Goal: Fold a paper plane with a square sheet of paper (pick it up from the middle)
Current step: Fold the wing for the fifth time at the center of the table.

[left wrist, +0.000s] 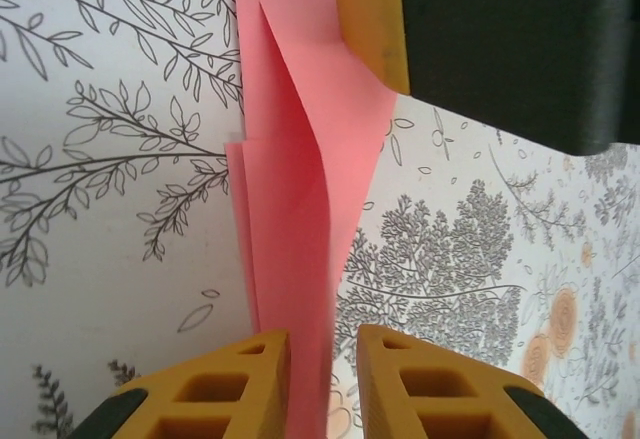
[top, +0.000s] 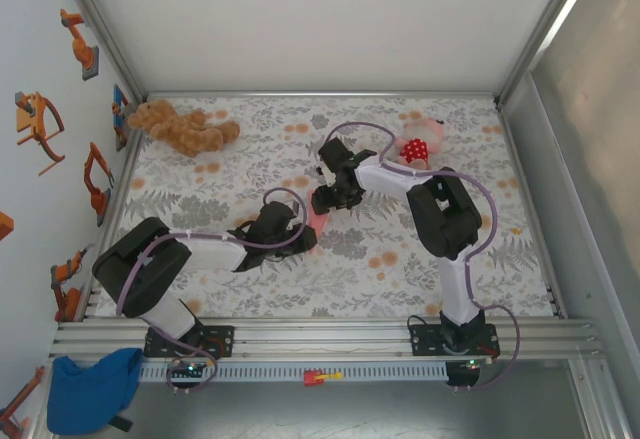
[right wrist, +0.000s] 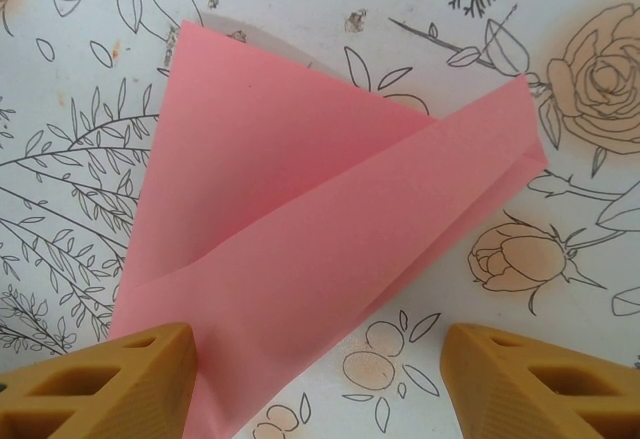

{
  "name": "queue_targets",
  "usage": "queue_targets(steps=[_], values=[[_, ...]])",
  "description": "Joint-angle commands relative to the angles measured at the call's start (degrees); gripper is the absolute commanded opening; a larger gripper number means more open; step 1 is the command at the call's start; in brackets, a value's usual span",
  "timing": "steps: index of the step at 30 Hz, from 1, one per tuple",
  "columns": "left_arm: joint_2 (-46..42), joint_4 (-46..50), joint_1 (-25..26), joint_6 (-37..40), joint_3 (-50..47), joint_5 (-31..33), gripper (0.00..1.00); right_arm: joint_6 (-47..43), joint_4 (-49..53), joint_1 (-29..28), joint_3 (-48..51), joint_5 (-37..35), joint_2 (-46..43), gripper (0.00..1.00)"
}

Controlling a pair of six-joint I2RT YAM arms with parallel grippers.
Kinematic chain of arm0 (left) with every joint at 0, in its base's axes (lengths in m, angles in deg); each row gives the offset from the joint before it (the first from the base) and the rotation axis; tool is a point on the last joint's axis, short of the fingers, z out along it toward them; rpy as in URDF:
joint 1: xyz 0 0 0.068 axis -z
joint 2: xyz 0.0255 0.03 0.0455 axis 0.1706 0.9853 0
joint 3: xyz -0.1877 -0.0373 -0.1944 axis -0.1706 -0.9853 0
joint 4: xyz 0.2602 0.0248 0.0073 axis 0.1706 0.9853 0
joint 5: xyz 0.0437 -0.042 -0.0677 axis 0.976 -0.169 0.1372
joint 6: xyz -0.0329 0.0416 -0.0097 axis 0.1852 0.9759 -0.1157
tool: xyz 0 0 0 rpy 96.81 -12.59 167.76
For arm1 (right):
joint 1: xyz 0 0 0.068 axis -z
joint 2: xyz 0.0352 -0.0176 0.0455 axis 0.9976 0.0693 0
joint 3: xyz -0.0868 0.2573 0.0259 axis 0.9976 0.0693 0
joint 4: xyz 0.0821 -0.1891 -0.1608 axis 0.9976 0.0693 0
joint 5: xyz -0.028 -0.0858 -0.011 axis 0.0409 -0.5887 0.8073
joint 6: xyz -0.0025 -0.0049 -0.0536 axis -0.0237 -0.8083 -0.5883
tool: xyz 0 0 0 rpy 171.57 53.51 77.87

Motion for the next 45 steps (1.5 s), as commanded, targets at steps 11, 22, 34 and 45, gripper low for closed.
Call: queue_targets(steps=[11, 22, 34, 45], values=[[-0.93, 6.53, 2.09, -6.81, 1.08, 3.17, 0.23, 1.37, -0.65, -0.07, 1.92, -1.32, 6.24, 0.67], [0.84, 5.96, 2.42, -8.25, 0.88, 2.87, 0.14, 2.00, -0.49, -0.08, 1.89, -1.24, 6.60, 0.66], [-0.47, 8.28, 2.88, -7.97, 1.03, 4.30, 0.13, 3.35, 0.12, -0.06, 2.39, -1.94, 7.63, 0.64], [-6.48, 12.75, 2.88, -7.46, 2.04, 6.95, 0.24, 3.79, -0.13, -0.08, 3.72, -1.94, 7.50, 0.62]])
